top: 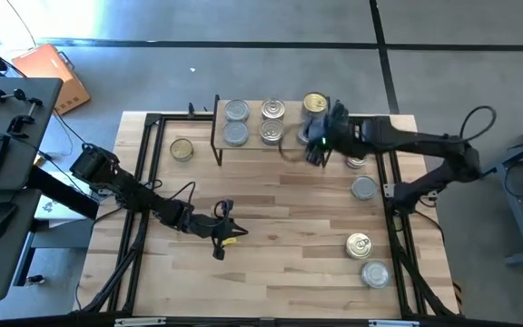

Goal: Stack canned seafood by type on shelf
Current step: Stack the blue tuna can on top of the other blue tuna can on the shelf

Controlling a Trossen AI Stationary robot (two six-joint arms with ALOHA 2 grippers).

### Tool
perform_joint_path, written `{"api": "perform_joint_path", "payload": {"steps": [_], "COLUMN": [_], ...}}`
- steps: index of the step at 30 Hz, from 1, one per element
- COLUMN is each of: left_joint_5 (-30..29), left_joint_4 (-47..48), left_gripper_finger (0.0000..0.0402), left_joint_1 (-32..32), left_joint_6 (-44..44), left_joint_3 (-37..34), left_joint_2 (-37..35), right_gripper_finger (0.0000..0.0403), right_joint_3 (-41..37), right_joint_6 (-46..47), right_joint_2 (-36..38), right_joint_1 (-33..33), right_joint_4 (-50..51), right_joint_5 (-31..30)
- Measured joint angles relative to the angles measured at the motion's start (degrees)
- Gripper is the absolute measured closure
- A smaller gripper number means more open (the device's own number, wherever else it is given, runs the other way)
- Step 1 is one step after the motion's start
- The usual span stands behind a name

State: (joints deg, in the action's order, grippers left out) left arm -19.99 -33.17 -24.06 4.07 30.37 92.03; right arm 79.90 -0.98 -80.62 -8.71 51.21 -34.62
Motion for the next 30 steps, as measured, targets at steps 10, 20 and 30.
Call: {"api": "perform_joint_path", "payload": {"steps": [10,20,30], "left_joint_5": [-0.1,-0.1,-0.2], "left_joint_4": [0.0,-0.3,-1.8], "left_gripper_finger": [0.0397,0.0397,0.0397], "left_joint_1": [0.0,0.0,0.0], "left_joint_6": [-2.5,-2.5,-0.9], "left_joint_3": [0.0,0.0,0.0], "left_joint_2": [0.0,0.0,0.0], "right_gripper_finger": [0.0181,0.0182,0.0294], "right_joint_3": [-0.1,-0.2,-10.2], "right_joint_6": [18.9,60.7,81.6], "right_joint_2": [-4.5,-10.3,-10.1], "right_joint_1": [30.5,51.1,55.4], "right_joint_4": [4.7,24.4,31.3], "right_joint_5": [1.1,16.2,26.1]}}
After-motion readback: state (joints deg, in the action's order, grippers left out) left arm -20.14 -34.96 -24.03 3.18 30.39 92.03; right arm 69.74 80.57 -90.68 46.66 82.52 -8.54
